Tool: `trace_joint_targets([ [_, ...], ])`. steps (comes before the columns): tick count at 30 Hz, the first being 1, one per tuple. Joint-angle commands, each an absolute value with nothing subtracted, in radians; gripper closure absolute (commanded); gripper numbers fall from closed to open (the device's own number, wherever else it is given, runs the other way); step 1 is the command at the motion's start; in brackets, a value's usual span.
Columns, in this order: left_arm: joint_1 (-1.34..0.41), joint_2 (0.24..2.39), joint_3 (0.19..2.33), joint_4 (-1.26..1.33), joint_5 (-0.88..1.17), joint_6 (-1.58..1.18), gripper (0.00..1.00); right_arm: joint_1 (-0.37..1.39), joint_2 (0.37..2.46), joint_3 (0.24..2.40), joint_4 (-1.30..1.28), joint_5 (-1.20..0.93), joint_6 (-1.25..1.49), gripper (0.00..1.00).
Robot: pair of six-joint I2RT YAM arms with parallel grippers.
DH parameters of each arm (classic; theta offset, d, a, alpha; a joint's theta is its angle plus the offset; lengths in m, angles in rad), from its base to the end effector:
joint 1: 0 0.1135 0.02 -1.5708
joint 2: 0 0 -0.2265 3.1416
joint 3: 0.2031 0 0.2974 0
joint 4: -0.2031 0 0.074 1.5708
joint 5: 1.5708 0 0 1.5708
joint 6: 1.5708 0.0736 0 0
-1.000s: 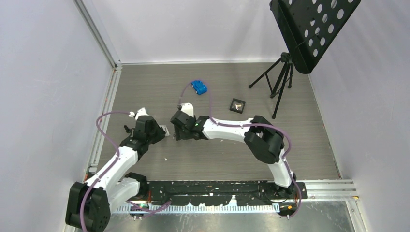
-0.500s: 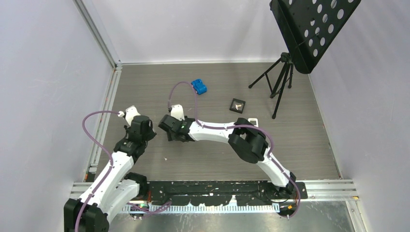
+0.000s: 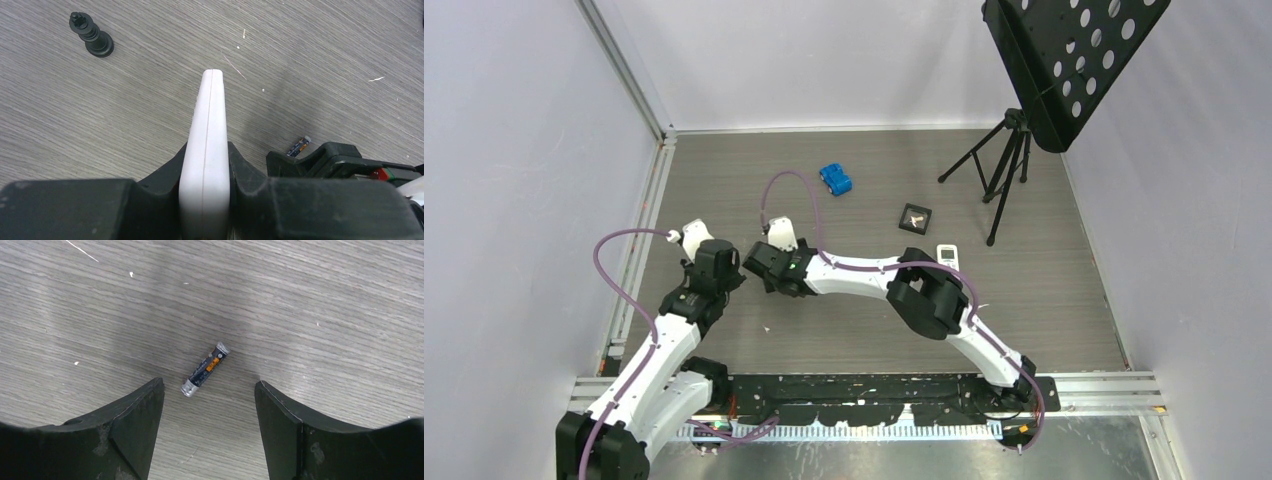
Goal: Load the batteries into the remote control
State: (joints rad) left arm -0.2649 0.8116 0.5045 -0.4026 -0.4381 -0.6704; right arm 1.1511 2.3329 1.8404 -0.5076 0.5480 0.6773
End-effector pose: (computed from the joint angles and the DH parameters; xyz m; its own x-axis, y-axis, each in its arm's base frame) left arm 0.2655 -0.0397 0.1553 -0.4471 -0.4617 -0.7661 -0.4483 0.8568 -0.2547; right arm 0.2532 0.4732 0.0773 -0.6838 -0.2198 -0.6957 -0.3032 0.9529 -0.0031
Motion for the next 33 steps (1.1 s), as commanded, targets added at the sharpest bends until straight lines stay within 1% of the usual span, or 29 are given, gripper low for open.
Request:
trace_joint_targets([
  [1,-0.26,0.799,0.548,-0.383,-0.478,-0.655,1.0,1.153,2.397,1.882,-0.512,0.573,0.65,0.3],
  [3,-0.261,0.797,0.548,-0.386,-0.483,-0.654,1.0,1.154,2.412,1.89,-0.519,0.593,0.649,0.36],
  [7,-0.261,0.793,0.548,-0.39,-0.482,-0.651,1.0,1.153,2.415,1.885,-0.546,0.618,0.652,0.57],
  [12,-0.26,0.793,0.545,-0.384,-0.466,-0.652,1.0,1.153,2.356,1.821,-0.55,0.629,0.659,0.73],
  [16,-0.26,0.789,0.54,-0.359,-0.404,-0.644,1.0,1.151,2.306,1.772,-0.548,0.637,0.651,0.89],
  [19,-0.261,0.795,0.534,-0.311,-0.292,-0.621,1.0,1.144,2.266,1.731,-0.549,0.639,0.647,0.99],
  [22,-0.261,0.826,0.532,-0.229,-0.111,-0.597,1.0,1.127,2.198,1.667,-0.545,0.662,0.64,1.0],
  [26,-0.262,0.92,0.534,-0.081,0.183,-0.606,1.0,1.081,2.022,1.512,-0.511,0.673,0.655,1.0],
  [28,-0.261,0.974,0.536,0.025,0.343,-0.645,1.0,1.046,1.924,1.411,-0.496,0.646,0.674,1.0],
  [31,-0.261,1.057,0.568,0.136,0.51,-0.733,1.0,0.985,1.77,1.282,-0.452,0.584,0.685,1.0],
  [33,-0.262,1.109,0.591,0.206,0.594,-0.785,1.0,0.942,1.677,1.202,-0.398,0.501,0.682,1.0],
])
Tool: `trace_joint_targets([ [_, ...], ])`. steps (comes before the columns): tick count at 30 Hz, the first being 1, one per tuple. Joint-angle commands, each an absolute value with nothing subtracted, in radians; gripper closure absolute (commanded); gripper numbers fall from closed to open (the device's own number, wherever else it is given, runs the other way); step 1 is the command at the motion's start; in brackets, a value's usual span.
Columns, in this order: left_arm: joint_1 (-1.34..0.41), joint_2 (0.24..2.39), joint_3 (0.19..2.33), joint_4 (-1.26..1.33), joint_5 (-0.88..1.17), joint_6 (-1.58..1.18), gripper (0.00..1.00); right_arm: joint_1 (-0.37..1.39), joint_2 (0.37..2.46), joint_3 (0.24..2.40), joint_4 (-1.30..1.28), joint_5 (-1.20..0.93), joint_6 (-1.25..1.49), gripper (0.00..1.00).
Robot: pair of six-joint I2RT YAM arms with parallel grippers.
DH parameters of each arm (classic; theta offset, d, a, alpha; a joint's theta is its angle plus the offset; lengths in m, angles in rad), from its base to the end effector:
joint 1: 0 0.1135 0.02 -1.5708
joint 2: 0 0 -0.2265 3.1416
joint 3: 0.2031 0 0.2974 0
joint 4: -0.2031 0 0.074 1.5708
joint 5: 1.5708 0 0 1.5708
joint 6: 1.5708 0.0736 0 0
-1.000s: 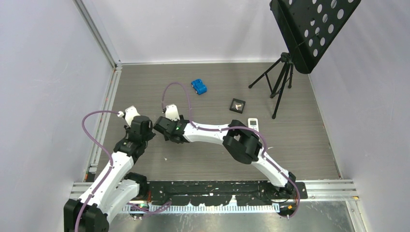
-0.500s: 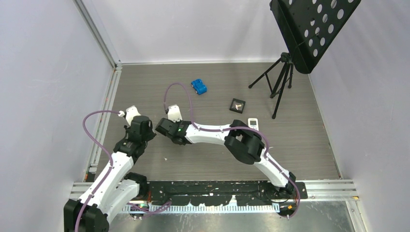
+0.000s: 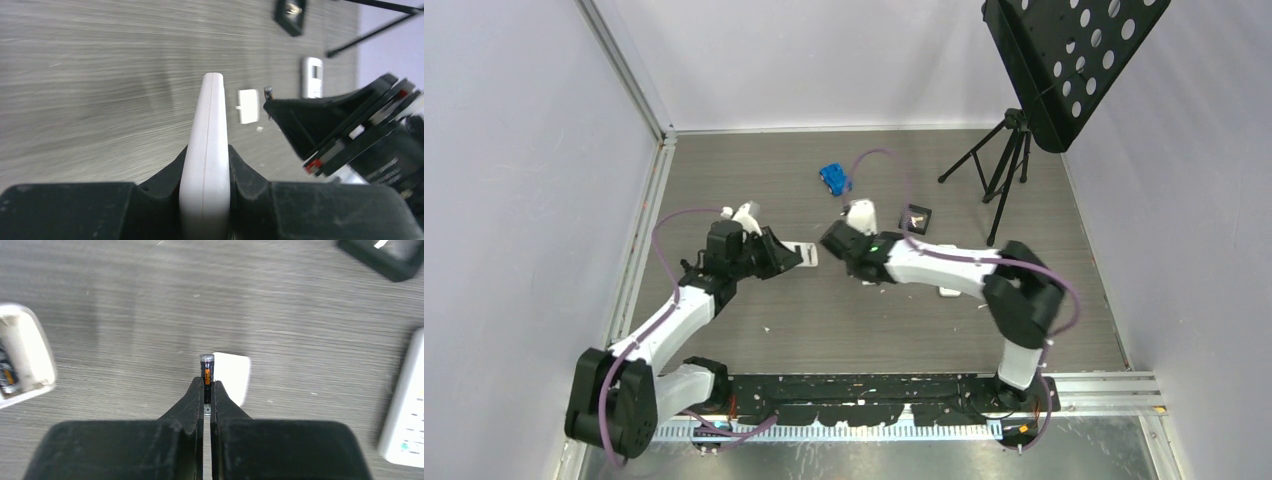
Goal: Load the batteries into the remote control
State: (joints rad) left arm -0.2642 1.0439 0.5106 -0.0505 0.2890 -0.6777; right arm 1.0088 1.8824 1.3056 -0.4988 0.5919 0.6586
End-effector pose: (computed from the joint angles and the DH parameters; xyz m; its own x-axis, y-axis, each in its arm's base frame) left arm 0.2919 -0.1007 0.1332 -0.7154 -0.4291 -0.5515 0.0402 0.7627 -0.6455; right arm 0.2642 0.3424 0.1017 -0.7141 -0.1809 -0.6763 -0.1567 0.9828 -0.0974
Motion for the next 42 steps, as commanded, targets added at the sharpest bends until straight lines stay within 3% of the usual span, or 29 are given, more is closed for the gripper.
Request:
trace_joint_targets([
  [1,-0.261,1.135,0.598,0.253,0.631,-0.812,1.0,0.918,1.636,1.169,-0.378,0.455,0.685,1.0],
  [6,-0.261,1.242,0.609,0.469,0.747,-0.957,1.0,0.852,1.436,1.077,-0.288,0.287,0.683,1.0],
  [13,-0.261,1.31,0.598,0.572,0.785,-1.072,1.0,0.839,1.336,1.105,-0.284,0.214,0.698,1.0],
  [35,-0.261,1.277,0.575,0.58,0.794,-1.156,1.0,0.839,1.462,1.228,-0.289,0.203,0.688,0.99],
  [42,-0.261,1.276,0.569,0.606,0.796,-1.183,1.0,0.839,1.481,1.241,-0.308,0.207,0.696,0.88],
])
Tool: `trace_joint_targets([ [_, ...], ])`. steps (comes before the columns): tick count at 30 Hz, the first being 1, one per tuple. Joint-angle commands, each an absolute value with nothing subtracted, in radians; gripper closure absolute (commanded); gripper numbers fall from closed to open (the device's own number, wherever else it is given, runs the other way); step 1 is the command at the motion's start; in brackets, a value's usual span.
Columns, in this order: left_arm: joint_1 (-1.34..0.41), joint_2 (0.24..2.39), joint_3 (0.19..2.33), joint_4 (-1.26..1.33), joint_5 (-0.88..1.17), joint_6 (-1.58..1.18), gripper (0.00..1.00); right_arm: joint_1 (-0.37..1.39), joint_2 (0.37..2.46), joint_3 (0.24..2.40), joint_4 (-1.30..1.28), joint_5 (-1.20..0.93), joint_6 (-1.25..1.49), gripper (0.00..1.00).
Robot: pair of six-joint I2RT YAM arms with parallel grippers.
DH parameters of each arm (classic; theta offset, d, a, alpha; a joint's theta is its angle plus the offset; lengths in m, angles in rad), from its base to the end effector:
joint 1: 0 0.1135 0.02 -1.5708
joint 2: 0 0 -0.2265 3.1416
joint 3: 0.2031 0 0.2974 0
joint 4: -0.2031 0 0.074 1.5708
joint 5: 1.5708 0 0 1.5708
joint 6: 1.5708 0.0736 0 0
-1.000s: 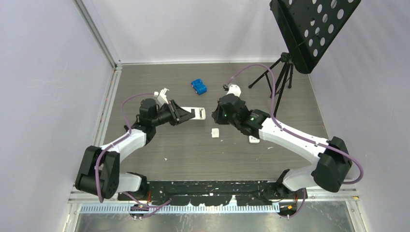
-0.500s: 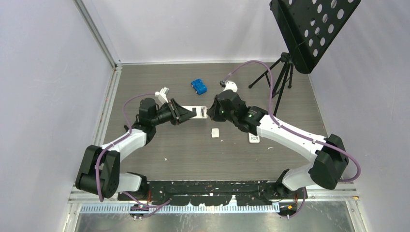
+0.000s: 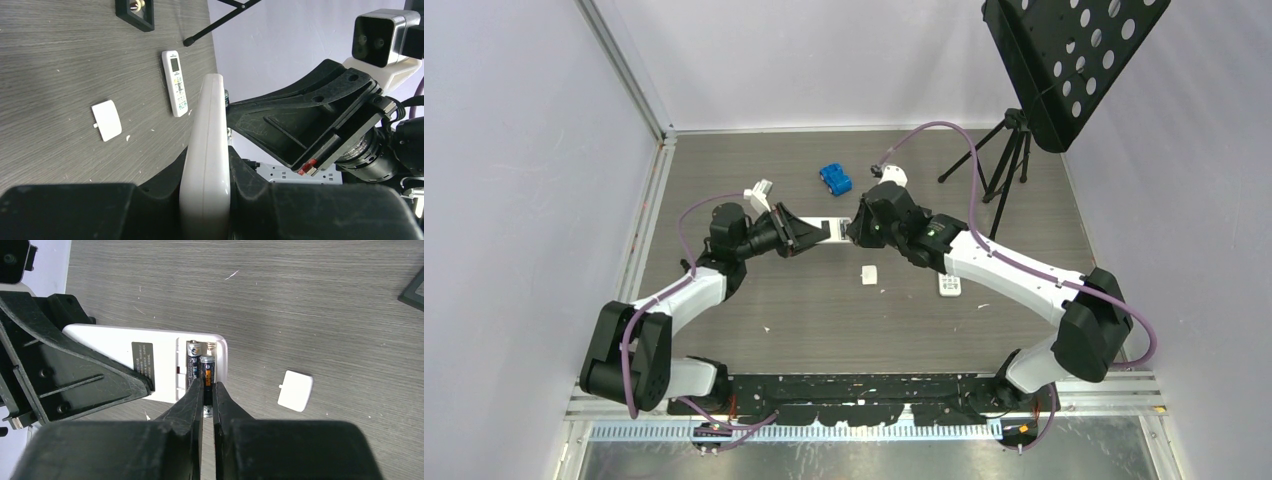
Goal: Load the batteries into the remote control
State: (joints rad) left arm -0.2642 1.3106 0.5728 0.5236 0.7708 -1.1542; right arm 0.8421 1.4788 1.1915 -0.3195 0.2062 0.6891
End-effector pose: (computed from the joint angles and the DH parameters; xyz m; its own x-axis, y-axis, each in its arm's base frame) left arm 0.3163 -0.1387 0.1539 -0.8553 -0.4482 -0.2600 0.1541 0.2590 -0.9535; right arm 0.2879 0.3000 0.2308 -0.6862 0.1659 -0.7083 -0.2357 0.8704 0.4322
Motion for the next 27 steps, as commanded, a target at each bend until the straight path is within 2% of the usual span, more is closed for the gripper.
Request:
trace_joint_targets([
  [1,-0.261,1.276,0.568,0.609,0.798,-1.19,1.0,0.839,1.482,1.242,-0.308,0.208,0.697,0.85],
  [14,-0.261,1.275,0.556,0.613,0.777,-1.231,1.0,0.838,1.469,1.258,-0.312,0.218,0.767,0.69],
  [17,-0.261,1.271,0.552,0.618,0.768,-1.245,1.0,0.836,1.45,1.249,-0.312,0.233,0.794,0.58],
  [19,-0.261,1.269,0.548,0.627,0.761,-1.261,1.0,0.835,1.421,1.226,-0.307,0.253,0.826,0.43],
  [21,-0.261,1.265,0.542,0.641,0.752,-1.287,1.0,0.831,1.379,1.179,-0.271,0.265,0.868,0.33],
  [23,-0.262,1.263,0.534,0.664,0.741,-1.326,1.0,0.825,1.33,1.111,-0.205,0.266,0.922,0.27],
  [27,-0.261,1.269,0.502,0.759,0.718,-1.472,1.0,0.824,1.236,0.949,-0.019,0.249,1.064,0.23],
])
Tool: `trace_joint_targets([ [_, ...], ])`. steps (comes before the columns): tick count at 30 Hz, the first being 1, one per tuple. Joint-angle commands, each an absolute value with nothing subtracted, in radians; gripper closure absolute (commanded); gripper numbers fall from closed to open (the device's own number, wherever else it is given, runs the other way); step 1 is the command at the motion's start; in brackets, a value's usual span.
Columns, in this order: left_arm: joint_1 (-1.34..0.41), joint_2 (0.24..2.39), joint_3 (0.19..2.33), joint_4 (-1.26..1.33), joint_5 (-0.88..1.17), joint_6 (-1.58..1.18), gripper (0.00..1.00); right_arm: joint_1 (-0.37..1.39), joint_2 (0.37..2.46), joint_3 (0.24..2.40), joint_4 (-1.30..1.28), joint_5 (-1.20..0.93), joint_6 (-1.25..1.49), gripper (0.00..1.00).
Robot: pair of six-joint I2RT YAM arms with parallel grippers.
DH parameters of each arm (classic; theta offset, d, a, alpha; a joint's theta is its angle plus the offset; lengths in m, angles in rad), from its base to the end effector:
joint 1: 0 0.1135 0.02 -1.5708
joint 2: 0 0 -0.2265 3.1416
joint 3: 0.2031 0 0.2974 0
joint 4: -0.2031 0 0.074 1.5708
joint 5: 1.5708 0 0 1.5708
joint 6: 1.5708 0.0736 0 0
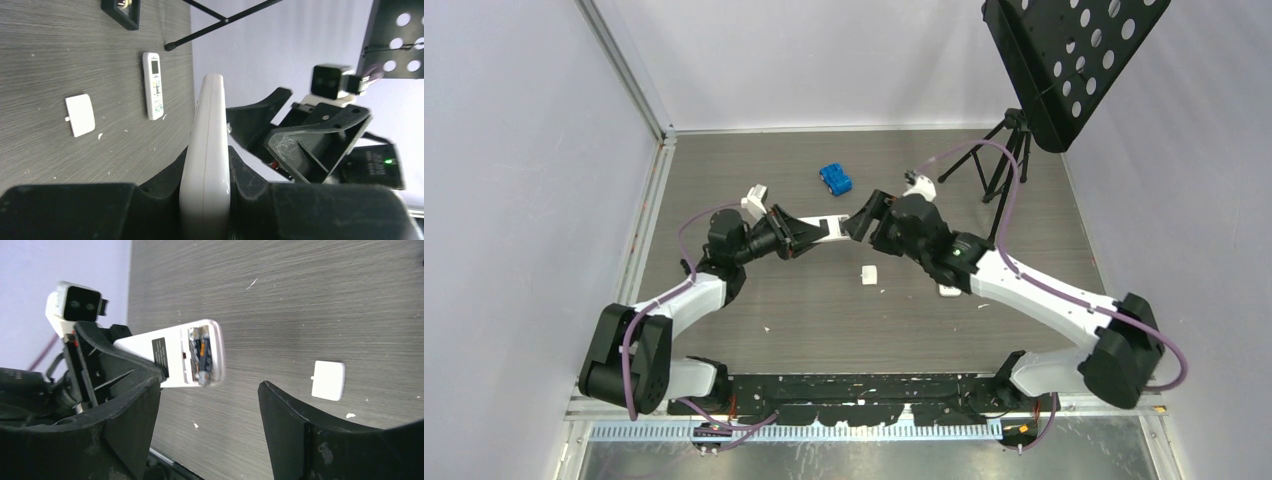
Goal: Load the batteries into the remote control
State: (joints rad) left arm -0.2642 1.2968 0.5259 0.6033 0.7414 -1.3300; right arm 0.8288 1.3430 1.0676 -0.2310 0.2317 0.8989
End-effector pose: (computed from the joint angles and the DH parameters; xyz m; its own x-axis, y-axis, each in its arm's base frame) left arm 0.3113 -0.1357 0.1502 -0.8497 -0.5121 -0.1257 0.0428 0.1706 -0.9844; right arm 0.2779 0.2781 0.2420 -0.6593 0.4081 -0.6315 -0.1056 0.7814 0.6151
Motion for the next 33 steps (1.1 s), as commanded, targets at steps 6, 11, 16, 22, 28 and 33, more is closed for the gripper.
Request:
trace_joint_targets([
  [6,-0.261,1.299,0.444,0.971,0.691,-1.682,1.0,0.824,1.194,0.782,0.287,0.206,1.216,0.19],
  [11,-0.261,1.297,0.422,1.03,0.673,-1.76,1.0,0.824,1.234,0.754,0.411,0.168,1.288,0.18],
  [16,-0.261,1.283,0.417,1.044,0.67,-1.794,1.0,0.825,1.254,0.737,0.509,0.174,1.317,0.21],
  [22,-0.261,1.266,0.413,1.046,0.67,-1.828,1.0,0.825,1.282,0.756,0.514,0.176,1.328,0.33],
  [28,-0.261,1.253,0.411,1.049,0.671,-1.846,1.0,0.825,1.318,0.758,0.549,0.171,1.343,0.48],
  [33,-0.261,1.255,0.41,1.055,0.679,-1.848,1.0,0.825,1.34,0.763,0.564,0.175,1.35,0.49],
])
